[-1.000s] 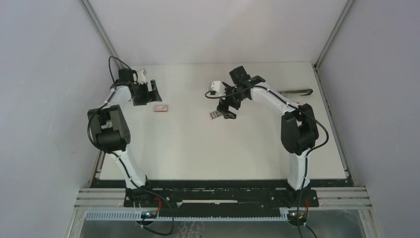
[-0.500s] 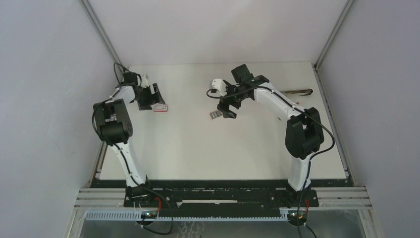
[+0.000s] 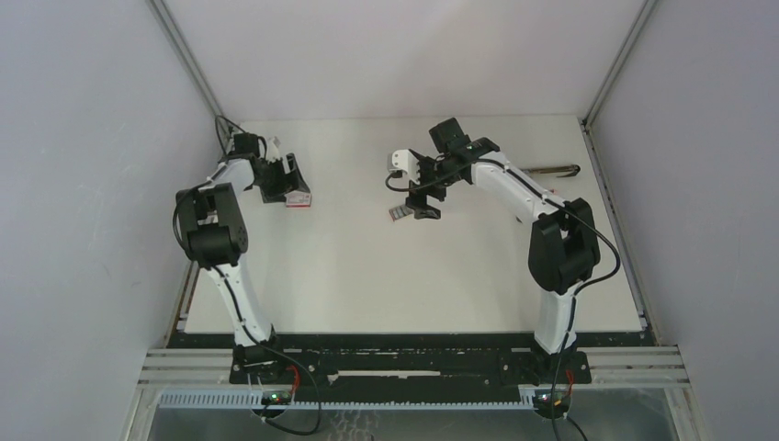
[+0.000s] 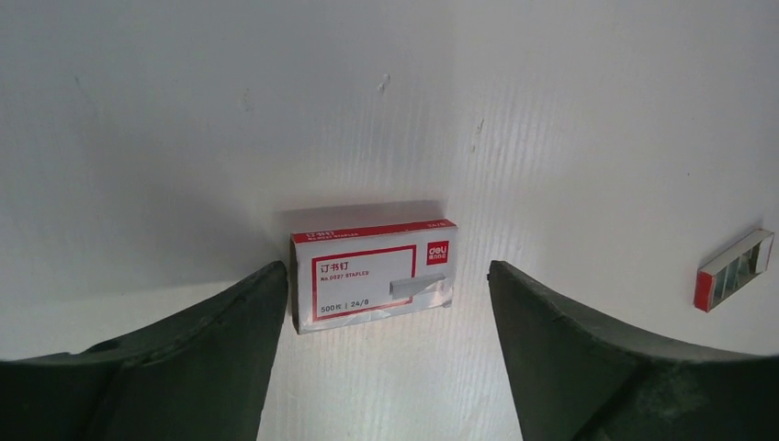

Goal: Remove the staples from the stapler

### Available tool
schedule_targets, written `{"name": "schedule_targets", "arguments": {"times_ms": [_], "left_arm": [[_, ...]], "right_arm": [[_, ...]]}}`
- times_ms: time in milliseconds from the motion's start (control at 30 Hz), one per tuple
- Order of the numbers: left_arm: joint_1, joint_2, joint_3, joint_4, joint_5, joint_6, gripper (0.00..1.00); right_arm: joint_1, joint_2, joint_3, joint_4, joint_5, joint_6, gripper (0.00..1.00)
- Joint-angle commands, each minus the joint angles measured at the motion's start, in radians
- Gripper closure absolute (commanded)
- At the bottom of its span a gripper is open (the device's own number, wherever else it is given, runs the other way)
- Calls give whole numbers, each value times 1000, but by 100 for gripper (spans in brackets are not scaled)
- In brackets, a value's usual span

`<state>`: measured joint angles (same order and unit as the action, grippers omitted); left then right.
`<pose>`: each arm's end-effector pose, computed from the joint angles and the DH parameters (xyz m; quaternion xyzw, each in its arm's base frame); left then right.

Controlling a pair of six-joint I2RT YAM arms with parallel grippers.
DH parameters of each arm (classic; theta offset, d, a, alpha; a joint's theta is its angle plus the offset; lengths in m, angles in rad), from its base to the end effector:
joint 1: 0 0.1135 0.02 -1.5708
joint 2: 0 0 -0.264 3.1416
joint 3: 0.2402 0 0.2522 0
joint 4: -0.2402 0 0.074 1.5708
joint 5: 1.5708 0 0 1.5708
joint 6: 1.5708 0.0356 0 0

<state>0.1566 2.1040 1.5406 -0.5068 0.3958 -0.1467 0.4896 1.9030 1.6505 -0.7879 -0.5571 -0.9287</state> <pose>0.4413 0.0558 0.1670 -0.0954 0.9464 -0.1893 0.2438 0.3539 0.2099 0.2701 -0.6589 0.6572 0.2041 0.3037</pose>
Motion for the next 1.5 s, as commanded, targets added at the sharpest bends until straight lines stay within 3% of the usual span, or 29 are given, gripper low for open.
{"name": "schedule_targets", "arguments": {"times_ms": [0, 167, 433, 667, 900, 1200, 1467], "left_arm": [[-19, -58, -43, 9, -18, 20, 10], [-53, -103, -82, 16, -16, 21, 8], [-130, -87, -80, -3, 13, 13, 8], [-188, -57, -58, -2, 10, 7, 8], [-249, -60, -43, -23, 33, 48, 9], [-175, -215, -27, 27, 19, 50, 0], [-169, -81, 132, -24, -6, -6, 0]], "right_arm": [[-16, 39, 100, -64, -52, -109, 0], [-22, 96, 200, -129, -65, -144, 0], [-22, 103, 209, -135, -72, -155, 0], [-44, 114, 198, -202, -118, -375, 0], [-34, 191, 254, -169, -28, -391, 0], [-26, 281, 316, -240, 27, -526, 0], [-10, 289, 328, -234, 27, -489, 0]]}}
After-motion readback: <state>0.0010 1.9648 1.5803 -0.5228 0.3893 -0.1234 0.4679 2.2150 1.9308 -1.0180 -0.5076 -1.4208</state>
